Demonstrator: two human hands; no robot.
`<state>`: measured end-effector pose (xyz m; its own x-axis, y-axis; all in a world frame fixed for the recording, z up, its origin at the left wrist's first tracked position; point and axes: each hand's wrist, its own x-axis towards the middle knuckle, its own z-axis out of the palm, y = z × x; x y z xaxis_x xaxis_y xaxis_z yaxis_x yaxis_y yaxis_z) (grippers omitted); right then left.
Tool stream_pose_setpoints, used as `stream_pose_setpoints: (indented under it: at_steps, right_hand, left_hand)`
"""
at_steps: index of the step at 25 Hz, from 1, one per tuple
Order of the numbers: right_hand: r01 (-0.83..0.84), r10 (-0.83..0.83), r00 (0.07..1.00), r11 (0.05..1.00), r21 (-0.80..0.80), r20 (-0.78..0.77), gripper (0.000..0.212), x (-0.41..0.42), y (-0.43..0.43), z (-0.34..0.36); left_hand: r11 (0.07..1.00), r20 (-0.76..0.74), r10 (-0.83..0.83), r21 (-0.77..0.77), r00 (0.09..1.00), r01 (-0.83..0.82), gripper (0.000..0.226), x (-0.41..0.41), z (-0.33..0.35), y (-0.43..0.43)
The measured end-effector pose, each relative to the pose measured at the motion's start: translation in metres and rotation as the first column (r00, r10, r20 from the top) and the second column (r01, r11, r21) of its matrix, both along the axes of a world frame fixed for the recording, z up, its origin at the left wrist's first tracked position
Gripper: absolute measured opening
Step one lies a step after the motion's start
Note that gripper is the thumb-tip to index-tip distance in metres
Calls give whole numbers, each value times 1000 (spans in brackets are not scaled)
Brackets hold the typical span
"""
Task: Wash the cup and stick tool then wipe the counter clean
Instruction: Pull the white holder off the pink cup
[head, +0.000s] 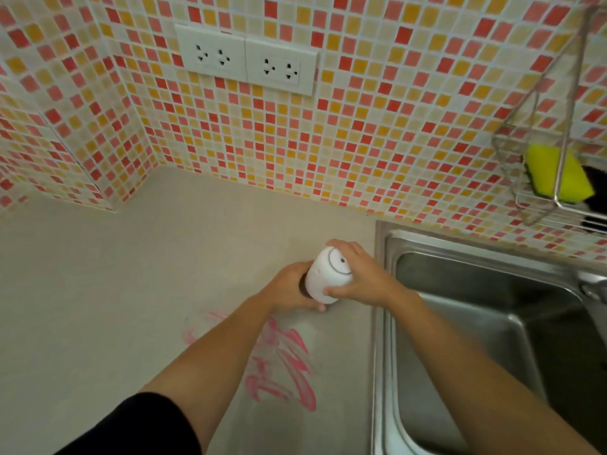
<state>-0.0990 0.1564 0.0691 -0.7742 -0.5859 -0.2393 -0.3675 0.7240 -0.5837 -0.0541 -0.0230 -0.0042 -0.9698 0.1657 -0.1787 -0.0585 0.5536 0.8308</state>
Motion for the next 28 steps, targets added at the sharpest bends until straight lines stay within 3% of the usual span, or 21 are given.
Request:
stream_pose_setpoints:
  at_steps: [5,12,18,28]
  right_hand:
    - [99,-97,995,991,-89,22,91,2,16,-6]
    - [59,-57,995,998,20,-79,87,2,1,-3]
    - [16,-7,991,997,70,-131,82,-2,-7,12]
    - [57,-59,973,998,-16,-222,82,8,5,35]
  left_hand:
    - [998,37,-32,50,999,30,94,-6,-4,8]
    - [999,-5,-6,53,1000,6,67,-5,-7,7]
    - [996,27,23,86,999,-25,62,-5,-10,5]
    - [999,-11,46,-10,999,-46,75,-6,-16,-1]
